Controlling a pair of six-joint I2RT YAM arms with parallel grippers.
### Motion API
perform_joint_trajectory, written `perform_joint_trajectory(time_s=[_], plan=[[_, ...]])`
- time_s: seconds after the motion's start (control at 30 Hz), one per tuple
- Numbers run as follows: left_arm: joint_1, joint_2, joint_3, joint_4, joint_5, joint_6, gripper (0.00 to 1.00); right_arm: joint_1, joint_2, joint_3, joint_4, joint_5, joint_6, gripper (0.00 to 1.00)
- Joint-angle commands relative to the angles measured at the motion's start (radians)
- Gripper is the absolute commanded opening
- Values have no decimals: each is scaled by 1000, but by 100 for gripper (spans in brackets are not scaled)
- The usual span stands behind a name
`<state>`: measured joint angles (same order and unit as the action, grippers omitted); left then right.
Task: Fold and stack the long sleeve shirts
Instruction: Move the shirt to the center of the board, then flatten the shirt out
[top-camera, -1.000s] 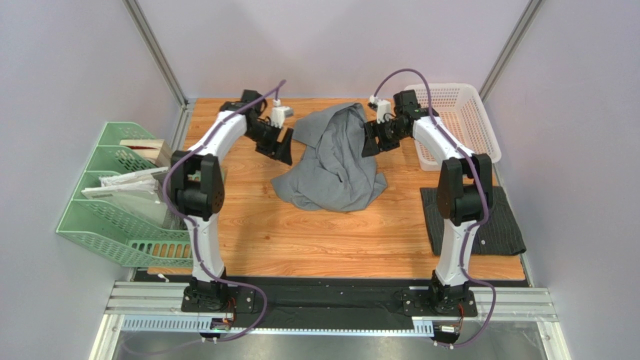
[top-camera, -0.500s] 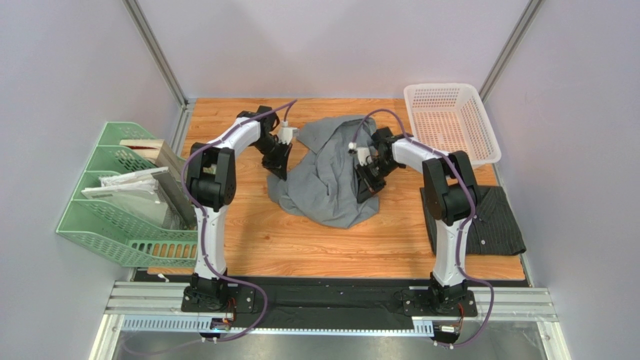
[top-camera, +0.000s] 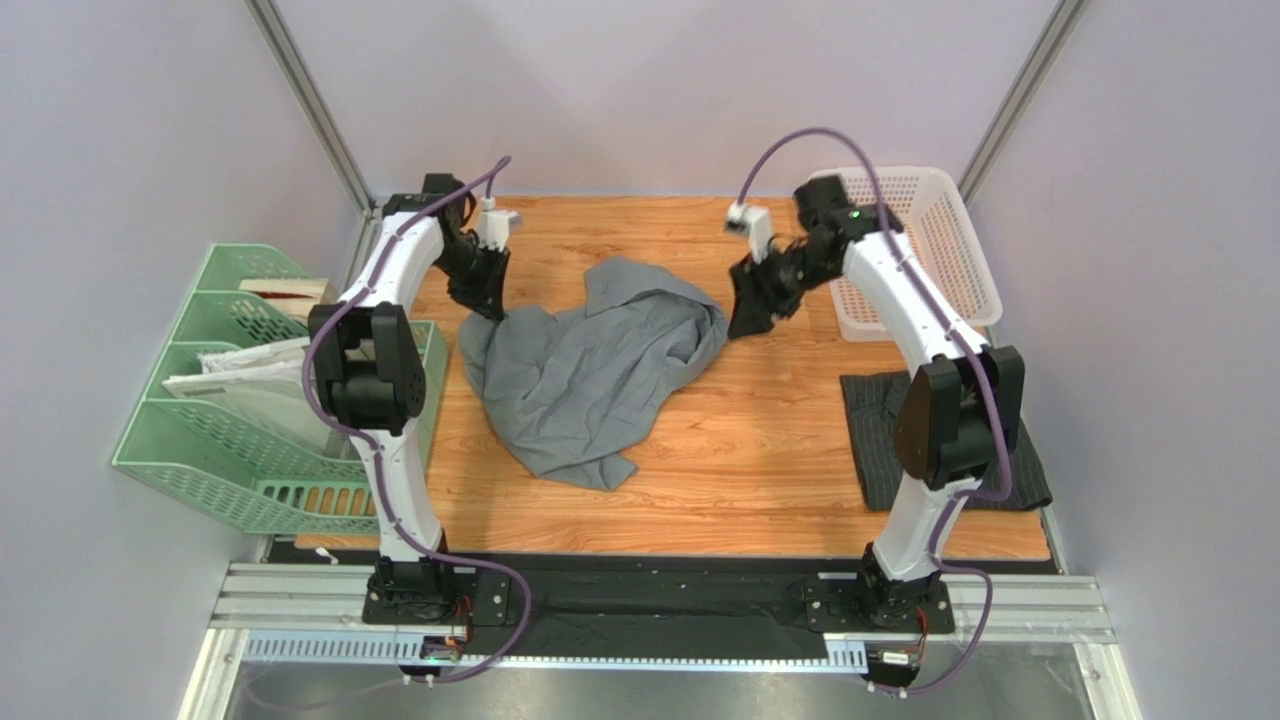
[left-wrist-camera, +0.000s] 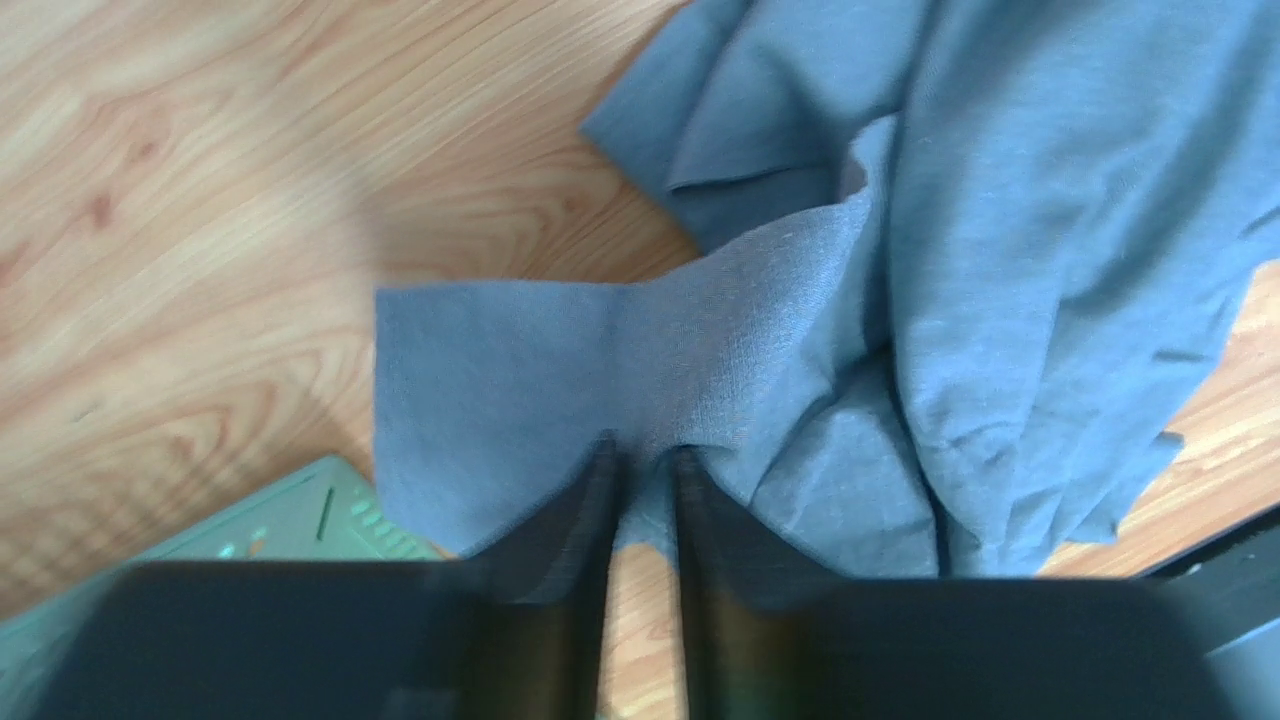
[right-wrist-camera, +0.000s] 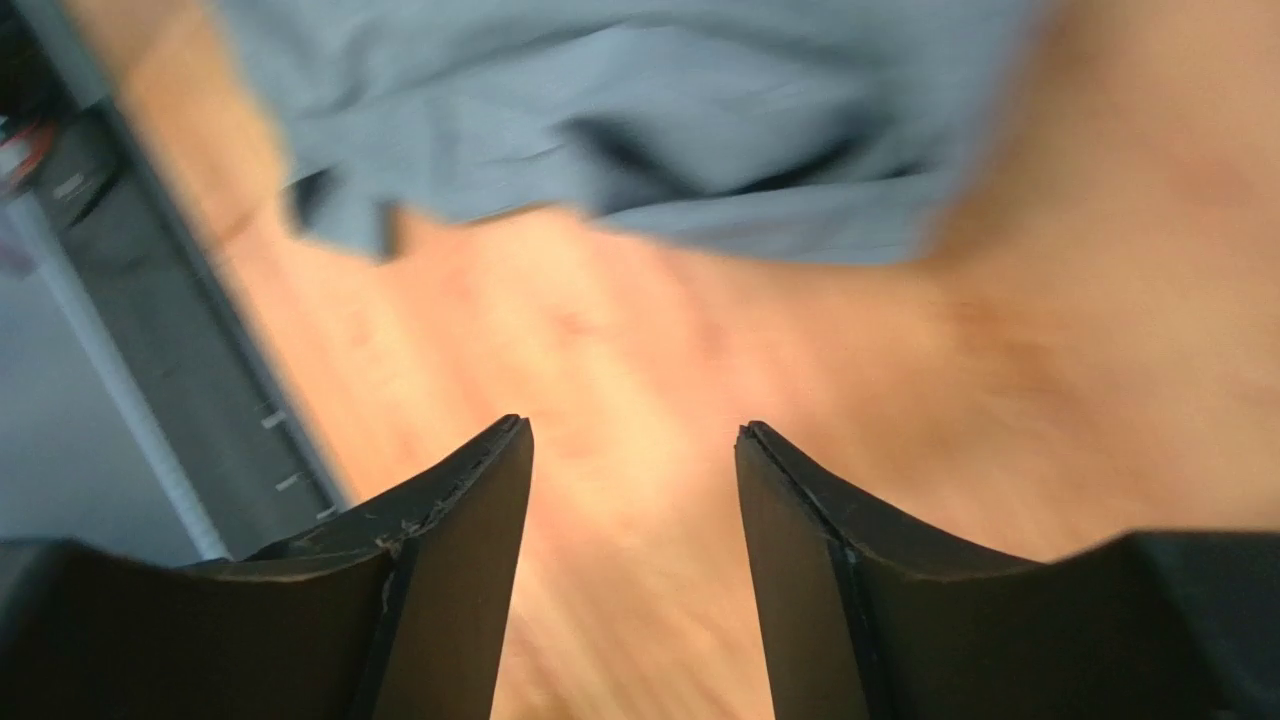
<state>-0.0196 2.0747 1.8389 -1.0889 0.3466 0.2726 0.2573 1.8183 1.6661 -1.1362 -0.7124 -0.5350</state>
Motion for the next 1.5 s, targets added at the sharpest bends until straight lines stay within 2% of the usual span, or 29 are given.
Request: perform_joint_trajectory(time_s=[0.0,0.03,0.1,0.27,0.4,0.57,0.6,0.63,0.7,0.73,0.77,0.83,0.87,0.93,1.07,1.1,1.17,1.2,1.27,1.3,1.47], plan=[[-28,-36,40,-54,104,73,48,-43,175,245,134,210,104,59],[-34,-38,43,-55,109,73,56,-43,205,291,148,235,115,59],[-40,-38,59,-63,135,79,62,-38,289,390,193,260,138,61],[-63,-5,137,-43,181,28,64,-7,417,533,196,194,142,65],[-138,28,194,47,157,16,66,28,444,518,208,160,142,66],[-209,83,207,168,114,14,69,49,453,428,309,212,164,63],[-230,122,239,169,103,14,69,53,455,423,326,250,177,59],[-240,139,256,169,86,8,68,54,458,425,334,267,205,41],[-252,182,304,158,45,-6,66,50,451,443,319,309,219,22],[-252,192,321,146,34,-16,65,49,437,437,308,321,218,7],[-250,200,338,111,17,-15,61,45,387,402,294,327,216,1],[-241,200,350,78,15,-6,57,22,319,345,296,303,217,0],[-235,190,335,67,35,-7,55,8,237,298,303,285,240,0],[-206,139,258,69,45,-22,55,-27,169,268,309,211,277,0],[-158,40,82,61,86,-4,62,-43,78,222,337,171,326,0],[-154,26,51,67,92,11,63,-40,82,210,349,166,332,11],[-154,-8,-7,80,85,33,65,-20,120,236,331,153,313,44],[-152,-14,-16,80,74,39,65,-7,175,300,316,163,303,60],[-149,-25,-33,69,39,39,66,32,245,394,251,172,284,66],[-143,-33,-43,67,35,19,66,48,309,481,233,179,271,81],[-99,-70,-116,58,2,-13,66,155,443,639,202,316,207,84]])
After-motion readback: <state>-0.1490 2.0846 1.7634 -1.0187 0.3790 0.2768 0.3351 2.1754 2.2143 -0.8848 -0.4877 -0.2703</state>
